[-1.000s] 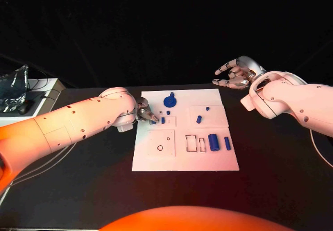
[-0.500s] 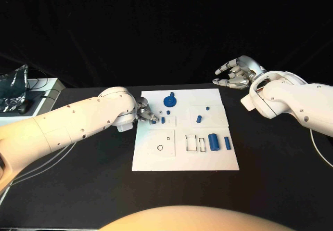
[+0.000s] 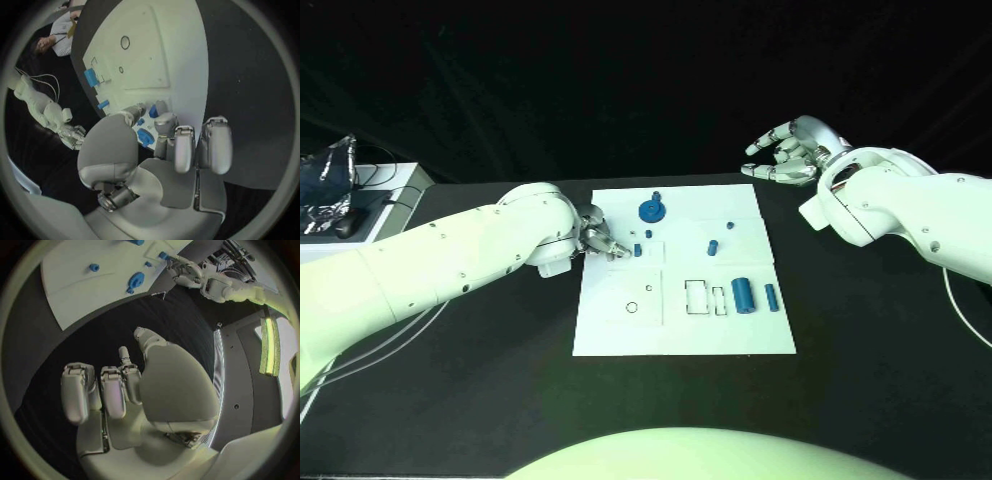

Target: Assemble the parts on the task board

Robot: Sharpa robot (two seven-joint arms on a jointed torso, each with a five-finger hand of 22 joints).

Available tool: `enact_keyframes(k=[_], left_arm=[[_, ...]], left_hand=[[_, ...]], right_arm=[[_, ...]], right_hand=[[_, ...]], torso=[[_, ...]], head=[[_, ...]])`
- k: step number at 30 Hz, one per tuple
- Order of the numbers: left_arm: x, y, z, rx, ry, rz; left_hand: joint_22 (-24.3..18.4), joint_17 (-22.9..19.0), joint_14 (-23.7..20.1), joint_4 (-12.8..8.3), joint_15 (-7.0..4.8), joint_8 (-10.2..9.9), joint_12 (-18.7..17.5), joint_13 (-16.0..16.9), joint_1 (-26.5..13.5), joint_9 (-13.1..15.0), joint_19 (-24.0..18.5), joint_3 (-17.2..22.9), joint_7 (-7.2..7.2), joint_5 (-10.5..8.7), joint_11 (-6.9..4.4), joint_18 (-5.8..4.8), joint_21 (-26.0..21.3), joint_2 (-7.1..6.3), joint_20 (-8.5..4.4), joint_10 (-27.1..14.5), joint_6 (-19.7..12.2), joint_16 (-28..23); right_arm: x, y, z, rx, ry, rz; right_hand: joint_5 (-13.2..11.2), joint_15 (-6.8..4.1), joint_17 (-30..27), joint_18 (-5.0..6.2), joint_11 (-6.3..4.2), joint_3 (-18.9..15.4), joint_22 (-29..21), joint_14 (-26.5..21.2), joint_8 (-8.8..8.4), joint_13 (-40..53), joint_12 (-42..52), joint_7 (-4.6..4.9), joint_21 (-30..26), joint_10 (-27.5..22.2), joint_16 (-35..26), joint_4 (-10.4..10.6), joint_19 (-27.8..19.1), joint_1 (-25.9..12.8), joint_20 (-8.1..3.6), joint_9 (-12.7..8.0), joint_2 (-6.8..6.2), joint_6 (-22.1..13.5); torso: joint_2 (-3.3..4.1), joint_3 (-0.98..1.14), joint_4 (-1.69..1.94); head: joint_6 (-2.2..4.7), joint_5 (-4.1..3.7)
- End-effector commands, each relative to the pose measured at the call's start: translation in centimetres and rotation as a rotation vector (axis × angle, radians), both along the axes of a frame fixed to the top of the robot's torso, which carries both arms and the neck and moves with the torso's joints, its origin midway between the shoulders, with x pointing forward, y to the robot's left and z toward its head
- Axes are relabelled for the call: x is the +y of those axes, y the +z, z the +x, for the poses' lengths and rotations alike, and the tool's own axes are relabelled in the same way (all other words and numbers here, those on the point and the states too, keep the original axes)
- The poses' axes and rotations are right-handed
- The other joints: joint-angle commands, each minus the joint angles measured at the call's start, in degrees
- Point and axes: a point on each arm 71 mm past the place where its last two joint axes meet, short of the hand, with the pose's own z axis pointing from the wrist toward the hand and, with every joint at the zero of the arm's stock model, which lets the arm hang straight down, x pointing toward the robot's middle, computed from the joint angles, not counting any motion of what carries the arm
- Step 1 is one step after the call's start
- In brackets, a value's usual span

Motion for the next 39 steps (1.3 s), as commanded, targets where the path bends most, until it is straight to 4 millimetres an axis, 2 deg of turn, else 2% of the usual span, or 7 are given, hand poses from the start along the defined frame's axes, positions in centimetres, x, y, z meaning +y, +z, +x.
enact_keyframes(k=[1, 7, 18, 21, 24, 29, 39], left_arm=[[-0.1, 0.1, -0.3, 0.011, 0.001, -0.020], [0.0, 0.6, -0.3, -0.003, 0.026, -0.076], [1.2, 2.0, -0.4, -0.013, 0.037, -0.174], [1.4, 3.0, -0.4, -0.033, 0.018, -0.274], [1.3, 4.4, -0.1, -0.111, -0.017, -0.398], [0.6, 6.3, 0.4, -0.281, -0.089, -0.543], [-2.4, 6.1, 0.9, -0.536, -0.307, -0.467]], left_hand=[[2.04, 13.67, 5.64, 1.66, -0.33, 0.00, -0.13, -0.38, 1.14, -0.14, -0.01, -1.88, 0.62, -2.71, 0.14, 0.00, -0.42, 0.33, 0.00, -0.61, -0.22, -0.13], [1.69, 13.03, 5.46, 2.33, -0.01, -0.29, -1.54, -2.71, 0.84, -0.60, -0.22, -6.41, 1.19, -8.17, 0.63, 0.09, -0.73, 1.38, 0.30, -2.17, -1.57, -0.49], [-2.44, 10.67, 4.69, 2.09, 0.41, -0.34, -6.67, -10.30, 4.62, -1.32, -2.59, -8.79, 1.95, -8.14, 1.26, 1.04, -3.49, 3.73, 0.62, -7.36, -4.17, -1.85], [-12.47, 2.52, 1.11, 2.06, 1.84, -1.21, -12.38, -17.40, 10.09, -2.62, -8.92, -5.79, 3.69, -8.14, 2.90, 3.18, -10.80, 4.56, 1.77, -15.23, -7.86, -7.07], [-33.75, -14.24, -10.87, 1.53, 4.30, -3.21, -16.68, -20.64, 16.62, -5.71, -23.69, 0.57, 5.94, -7.94, 5.05, 7.35, -28.99, 3.37, 3.65, -23.31, -11.39, -19.55], [-39.91, -31.71, -28.83, -4.30, 7.00, -7.25, -25.24, -28.76, 24.18, -12.42, -29.79, 13.52, 8.55, -8.15, 8.12, 7.19, -39.51, -0.20, 6.08, -29.28, -14.39, -36.35], [-35.71, -37.43, -26.93, -12.27, 7.60, -10.43, -34.93, -39.52, 23.29, -20.36, -31.68, 13.39, 7.61, -8.29, 9.28, 7.46, -35.14, -0.76, 6.69, -28.36, -11.55, -37.33]], right_arm=[[0.1, 0.0, 0.0, -0.002, 0.017, -0.009], [0.1, -0.1, 0.0, -0.001, 0.017, -0.009], [-0.1, -0.1, -0.1, 0.000, 0.015, -0.010], [-0.2, -0.1, -0.1, -0.001, 0.012, -0.010], [-0.4, -0.1, -0.1, -0.005, 0.009, -0.008], [-0.5, 0.0, 0.0, -0.015, 0.007, -0.002], [-0.1, 0.1, 0.1, -0.033, 0.014, 0.015]], right_hand=[[0.30, 0.40, 10.56, 0.27, 0.16, 0.25, 8.68, 4.79, 0.38, 7.65, -0.35, 0.08, -0.29, -0.23, -0.25, 0.15, 2.72, 0.08, 0.28, 0.06, -0.61, -0.38], [0.31, 0.39, 10.50, 0.28, 0.16, 0.28, 8.66, 4.77, 0.47, 7.61, -0.39, 0.09, -0.33, -0.26, -0.29, 0.18, 2.72, 0.11, 0.28, 0.05, -0.70, -0.53], [0.31, 0.39, 10.50, 0.28, 0.16, 0.28, 8.66, 4.77, 0.47, 7.61, -0.39, 0.09, -0.33, -0.26, -0.29, 0.18, 2.72, 0.11, 0.28, 0.05, -0.70, -0.53], [0.31, 0.39, 10.50, 0.28, 0.16, 0.28, 8.66, 4.77, 0.47, 7.61, -0.39, 0.09, -0.33, -0.26, -0.29, 0.18, 2.72, 0.11, 0.28, 0.05, -0.70, -0.53], [0.31, 0.39, 10.50, 0.28, 0.16, 0.28, 8.66, 4.77, 0.47, 7.61, -0.39, 0.09, -0.33, -0.26, -0.29, 0.18, 2.72, 0.11, 0.28, 0.05, -0.70, -0.53], [0.32, 0.39, 10.07, 0.40, 0.16, 0.29, 8.26, 4.67, 0.53, 6.74, -1.23, 0.09, -0.79, -1.08, -0.46, 0.21, 2.51, 0.12, 0.28, 0.05, -0.73, -0.58], [0.44, 0.35, 8.80, 0.78, 0.12, 0.62, 7.00, 4.32, 0.73, 4.84, -3.15, 0.07, -2.29, -2.89, -1.05, 0.11, 1.82, 0.52, 0.25, 0.05, -0.76, -0.77]], torso=[[-0.03, 0.02, 0.11], [-0.03, 0.01, 0.00], [0.03, 0.02, -0.02], [-0.02, 0.03, 0.08], [-0.06, 0.02, 0.15], [-0.06, 0.02, -0.01], [-0.03, 0.03, -0.03]], head=[[0.03, -0.08], [0.10, 0.11], [0.23, -0.12], [0.30, -0.24], [0.46, -0.23], [0.75, -0.11], [1.53, -0.32]])
